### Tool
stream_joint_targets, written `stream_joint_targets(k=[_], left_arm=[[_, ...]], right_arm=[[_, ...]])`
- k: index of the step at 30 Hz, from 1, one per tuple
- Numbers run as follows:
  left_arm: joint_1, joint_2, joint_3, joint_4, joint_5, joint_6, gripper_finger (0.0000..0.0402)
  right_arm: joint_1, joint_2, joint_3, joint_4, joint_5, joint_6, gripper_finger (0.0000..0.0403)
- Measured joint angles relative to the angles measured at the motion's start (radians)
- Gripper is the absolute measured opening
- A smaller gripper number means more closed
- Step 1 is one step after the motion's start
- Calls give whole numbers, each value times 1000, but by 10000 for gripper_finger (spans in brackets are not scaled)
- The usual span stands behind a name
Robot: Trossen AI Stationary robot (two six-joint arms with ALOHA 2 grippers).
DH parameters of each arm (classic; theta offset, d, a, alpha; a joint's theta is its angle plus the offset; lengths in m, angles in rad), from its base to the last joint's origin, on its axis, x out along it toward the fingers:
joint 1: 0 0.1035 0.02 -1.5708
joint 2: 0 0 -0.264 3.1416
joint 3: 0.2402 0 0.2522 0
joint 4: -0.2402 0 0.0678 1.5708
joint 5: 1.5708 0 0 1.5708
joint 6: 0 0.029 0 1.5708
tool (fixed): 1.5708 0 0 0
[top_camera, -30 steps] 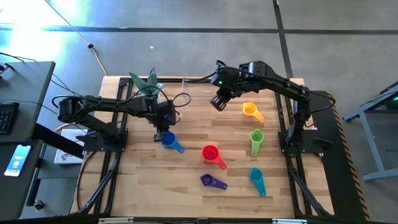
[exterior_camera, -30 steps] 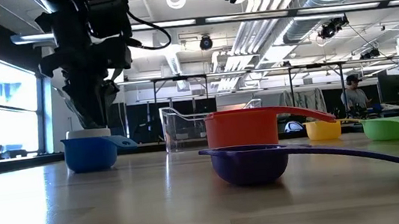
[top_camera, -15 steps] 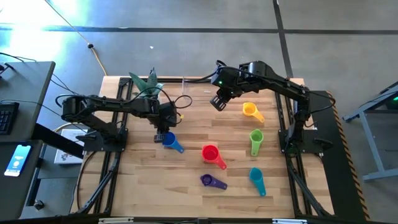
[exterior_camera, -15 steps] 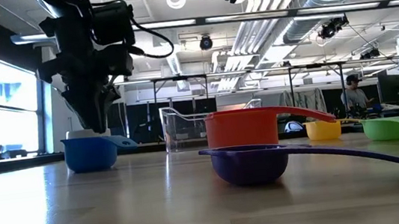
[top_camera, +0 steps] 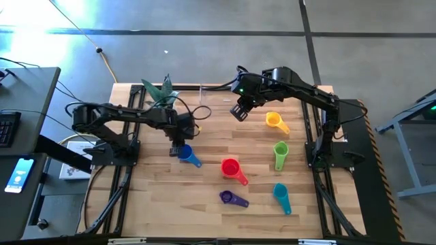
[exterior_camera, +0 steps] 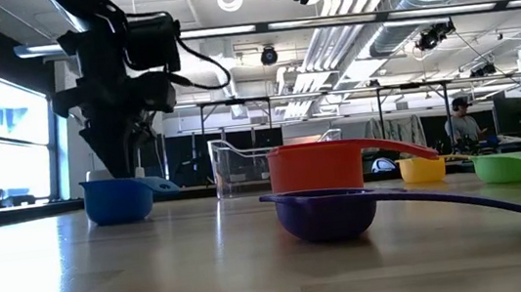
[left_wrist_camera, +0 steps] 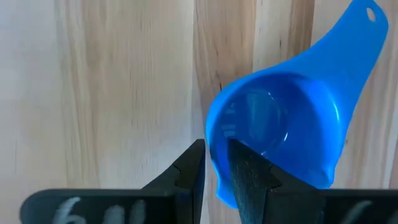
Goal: Nest measuring cups in basket
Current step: Stack the blue measuring cup on top of the red measuring cup
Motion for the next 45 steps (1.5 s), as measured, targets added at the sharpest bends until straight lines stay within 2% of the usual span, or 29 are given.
stream_joint_targets(k=[9, 16, 24, 33, 41, 45], left_arm=[[0, 16, 0, 14, 0, 1, 58], [0, 16, 0, 15, 0, 43, 8], [2, 16, 2, 14, 1, 22, 4], [2, 16, 109, 12, -1, -121, 1], [-31, 16, 253, 13, -3, -305, 1], [-65, 16, 315, 36, -5, -383, 1]], right_arm=[[0, 0, 0, 0, 0, 0, 87], [0, 0, 0, 0, -1, 7, 87], [0, 0, 0, 0, -55, 60, 87], [22, 0, 0, 0, -96, 177, 87], [145, 0, 0, 0, -91, 309, 87], [220, 0, 0, 0, -32, 397, 87]])
